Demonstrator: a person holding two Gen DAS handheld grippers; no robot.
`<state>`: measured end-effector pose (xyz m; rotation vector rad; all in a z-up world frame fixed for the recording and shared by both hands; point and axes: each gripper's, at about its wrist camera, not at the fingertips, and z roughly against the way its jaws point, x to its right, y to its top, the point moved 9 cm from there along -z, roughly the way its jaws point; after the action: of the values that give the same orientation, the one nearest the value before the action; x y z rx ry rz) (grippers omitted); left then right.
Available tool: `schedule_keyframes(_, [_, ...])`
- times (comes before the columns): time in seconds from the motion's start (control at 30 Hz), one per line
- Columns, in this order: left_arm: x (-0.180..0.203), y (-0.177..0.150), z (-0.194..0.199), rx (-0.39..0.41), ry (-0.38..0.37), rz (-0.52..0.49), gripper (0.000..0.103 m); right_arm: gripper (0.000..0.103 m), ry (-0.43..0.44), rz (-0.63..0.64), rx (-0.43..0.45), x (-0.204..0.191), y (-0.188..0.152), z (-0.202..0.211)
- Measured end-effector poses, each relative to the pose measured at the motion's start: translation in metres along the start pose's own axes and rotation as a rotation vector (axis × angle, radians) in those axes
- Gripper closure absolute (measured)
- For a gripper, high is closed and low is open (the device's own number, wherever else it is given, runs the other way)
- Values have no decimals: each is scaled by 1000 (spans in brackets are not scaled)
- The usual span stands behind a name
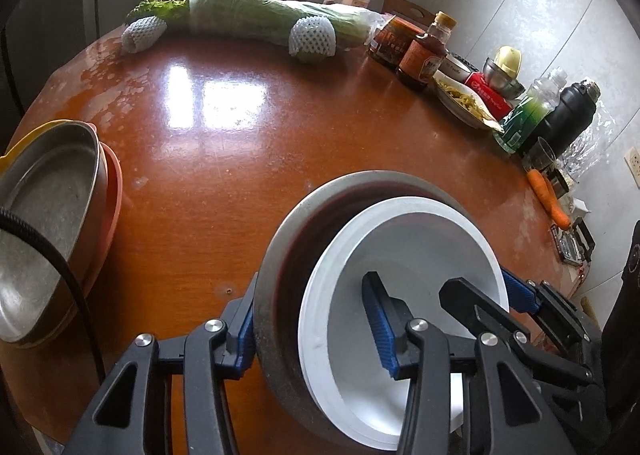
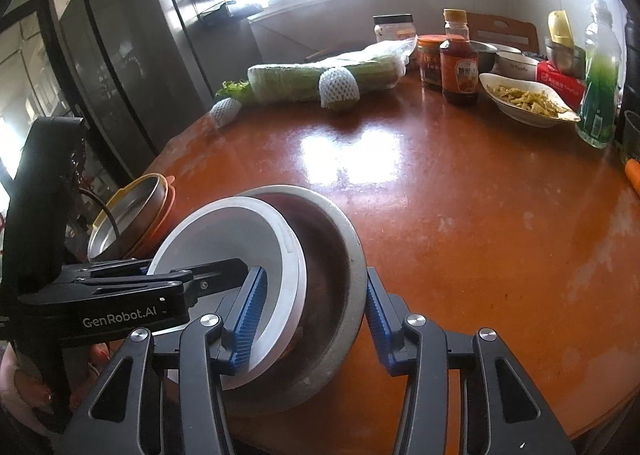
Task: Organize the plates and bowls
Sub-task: 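Close the left gripper on the steel bowl rim with the white bowls inside, then lift the bowl stack with the left gripper and carry it over the plate stack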
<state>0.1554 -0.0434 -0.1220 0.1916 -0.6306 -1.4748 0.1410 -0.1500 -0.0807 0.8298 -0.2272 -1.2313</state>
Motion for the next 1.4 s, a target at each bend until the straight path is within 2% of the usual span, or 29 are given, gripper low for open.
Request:
schedule_keyframes(0.3, [1, 1, 6, 20, 3, 7, 56, 54, -20, 4, -3, 2, -1, -2])
schedule_keyframes(0.7, [2, 13, 44, 92, 0, 2, 56, 54, -10, 29, 54, -14, 16, 20])
schedule_keyframes(1.1, [-34, 27, 88, 177, 21, 71, 56, 54, 23, 132, 98, -67, 44, 28])
schedule_keyframes(1.4, [-68, 32, 114, 231, 71, 103, 56, 54, 66, 190, 112, -109, 59, 19])
